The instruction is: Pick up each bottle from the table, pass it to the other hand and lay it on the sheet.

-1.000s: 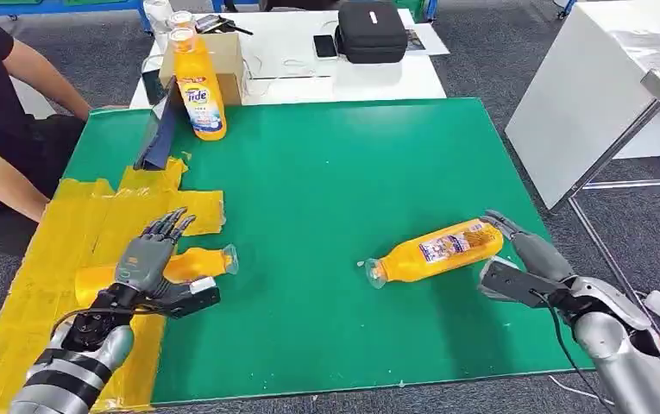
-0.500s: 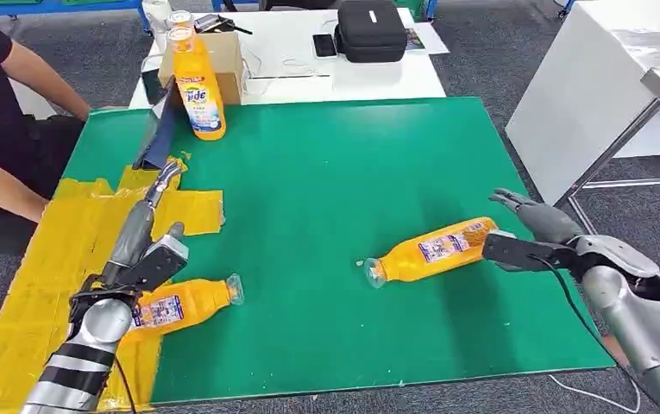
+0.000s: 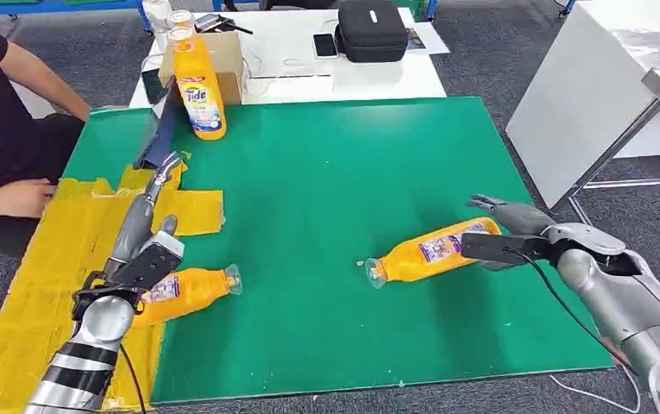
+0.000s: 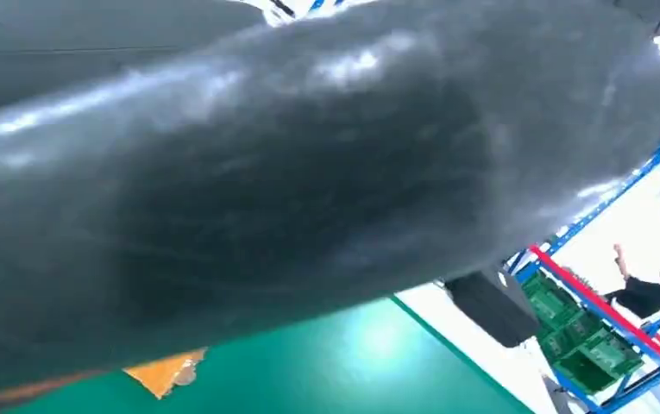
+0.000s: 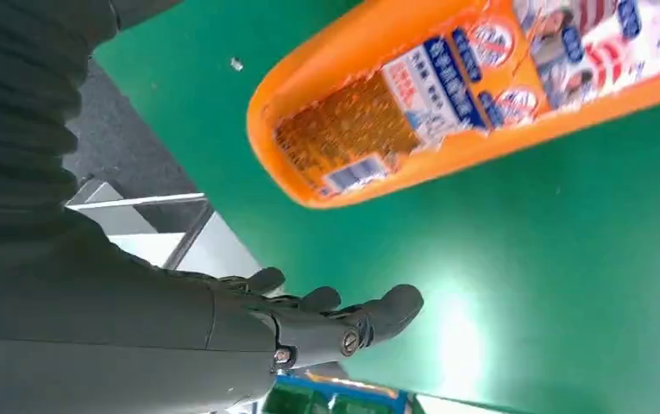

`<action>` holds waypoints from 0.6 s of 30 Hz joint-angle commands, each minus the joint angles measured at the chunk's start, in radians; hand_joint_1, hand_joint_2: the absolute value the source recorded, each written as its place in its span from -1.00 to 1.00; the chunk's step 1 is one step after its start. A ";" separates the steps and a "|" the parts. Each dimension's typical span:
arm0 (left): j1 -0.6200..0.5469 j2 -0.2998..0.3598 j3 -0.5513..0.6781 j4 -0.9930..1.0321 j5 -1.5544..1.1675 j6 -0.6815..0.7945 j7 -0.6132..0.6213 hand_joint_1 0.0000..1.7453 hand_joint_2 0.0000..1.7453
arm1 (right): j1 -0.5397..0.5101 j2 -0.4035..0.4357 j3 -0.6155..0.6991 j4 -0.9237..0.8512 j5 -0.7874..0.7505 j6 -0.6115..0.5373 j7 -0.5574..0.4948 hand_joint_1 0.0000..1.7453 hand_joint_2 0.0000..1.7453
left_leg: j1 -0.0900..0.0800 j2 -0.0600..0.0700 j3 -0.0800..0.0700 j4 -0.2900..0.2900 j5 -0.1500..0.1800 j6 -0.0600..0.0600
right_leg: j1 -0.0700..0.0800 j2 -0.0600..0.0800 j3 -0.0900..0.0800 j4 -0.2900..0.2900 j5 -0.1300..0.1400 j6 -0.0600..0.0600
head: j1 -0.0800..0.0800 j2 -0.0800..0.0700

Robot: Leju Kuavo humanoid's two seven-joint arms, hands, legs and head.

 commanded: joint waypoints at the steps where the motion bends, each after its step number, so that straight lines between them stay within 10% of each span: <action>1: -0.047 -0.012 -0.025 0.037 0.018 -0.004 -0.008 -1.00 -1.00 | -0.080 0.065 0.159 0.175 0.000 0.011 -0.008 -1.00 1.00 | 0.000 0.001 0.001 0.000 0.000 0.000 | 0.000 0.003 0.001 0.000 0.001 -0.001 | 0.000 0.000; 12: -0.111 -0.031 -0.089 0.094 0.060 -0.016 -0.023 -1.00 -1.00 | 0.012 0.321 0.294 0.594 0.192 -0.165 0.034 -1.00 1.00 | 0.003 0.000 0.006 -0.003 0.001 -0.001 | 0.002 0.004 0.006 -0.004 0.002 -0.002 | 0.000 0.000; 13: -0.117 -0.032 -0.097 0.100 0.063 -0.015 -0.024 -1.00 -1.00 | 0.026 0.335 0.306 0.619 0.214 -0.179 0.045 0.76 1.00 | 0.003 -0.001 0.007 -0.004 0.001 -0.001 | 0.003 0.003 0.007 -0.005 0.002 -0.003 | 0.000 0.000; 18: -0.147 -0.044 -0.112 0.134 0.072 -0.010 -0.027 -1.00 -1.00 | 0.087 0.371 0.346 0.666 0.270 -0.185 0.065 1.00 1.00 | 0.007 -0.004 0.014 -0.003 0.001 -0.002 | 0.006 -0.002 0.013 -0.006 0.000 -0.002 | 0.001 0.000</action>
